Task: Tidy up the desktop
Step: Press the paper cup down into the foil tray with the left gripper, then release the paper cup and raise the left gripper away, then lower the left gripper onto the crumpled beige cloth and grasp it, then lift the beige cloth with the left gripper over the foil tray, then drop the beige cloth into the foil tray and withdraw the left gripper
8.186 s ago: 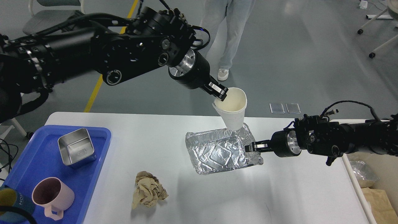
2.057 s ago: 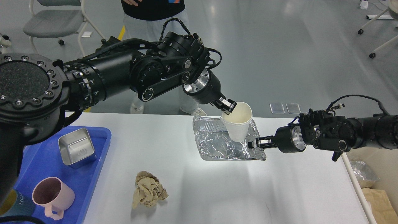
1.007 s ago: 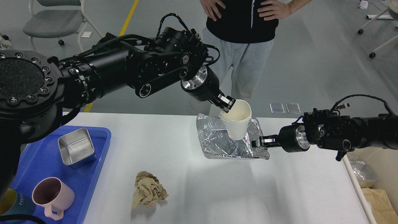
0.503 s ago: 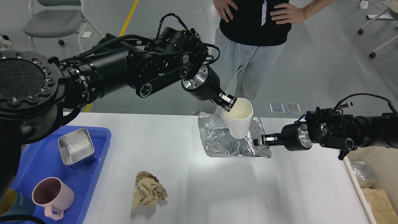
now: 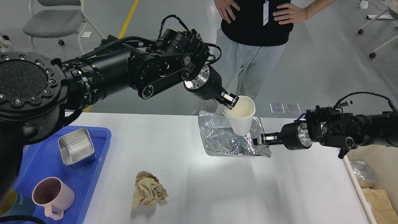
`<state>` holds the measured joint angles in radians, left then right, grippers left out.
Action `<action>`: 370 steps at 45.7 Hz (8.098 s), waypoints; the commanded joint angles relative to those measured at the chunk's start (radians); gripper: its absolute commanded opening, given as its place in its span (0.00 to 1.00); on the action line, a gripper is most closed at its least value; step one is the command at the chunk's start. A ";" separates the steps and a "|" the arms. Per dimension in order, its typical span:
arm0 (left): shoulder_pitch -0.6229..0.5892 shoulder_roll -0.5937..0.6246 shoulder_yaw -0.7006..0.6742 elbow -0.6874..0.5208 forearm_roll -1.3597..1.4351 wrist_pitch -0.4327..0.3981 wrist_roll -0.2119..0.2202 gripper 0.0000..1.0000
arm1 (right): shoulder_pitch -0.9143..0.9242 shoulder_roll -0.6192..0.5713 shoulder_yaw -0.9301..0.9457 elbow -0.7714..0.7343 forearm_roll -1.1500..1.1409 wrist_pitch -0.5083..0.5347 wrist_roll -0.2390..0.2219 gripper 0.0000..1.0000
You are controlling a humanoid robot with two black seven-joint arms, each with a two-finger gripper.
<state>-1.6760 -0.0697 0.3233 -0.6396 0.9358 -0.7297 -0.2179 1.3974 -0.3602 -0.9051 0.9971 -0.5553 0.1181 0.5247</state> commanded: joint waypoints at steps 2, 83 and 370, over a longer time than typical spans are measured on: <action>0.005 0.001 -0.006 0.000 -0.023 0.035 -0.005 0.96 | 0.000 0.000 0.000 0.000 0.000 0.000 0.000 0.00; -0.034 0.139 -0.033 -0.003 -0.104 -0.074 -0.006 0.96 | 0.012 0.004 0.000 0.006 0.000 0.000 -0.002 0.00; 0.317 0.348 -0.138 -0.382 0.320 0.391 -0.244 0.00 | 0.002 0.013 0.023 0.001 0.000 -0.002 0.003 0.00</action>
<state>-1.3859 0.3630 0.1823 -1.0922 1.2621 -0.3412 -0.4649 1.3991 -0.3478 -0.8827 0.9990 -0.5553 0.1165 0.5276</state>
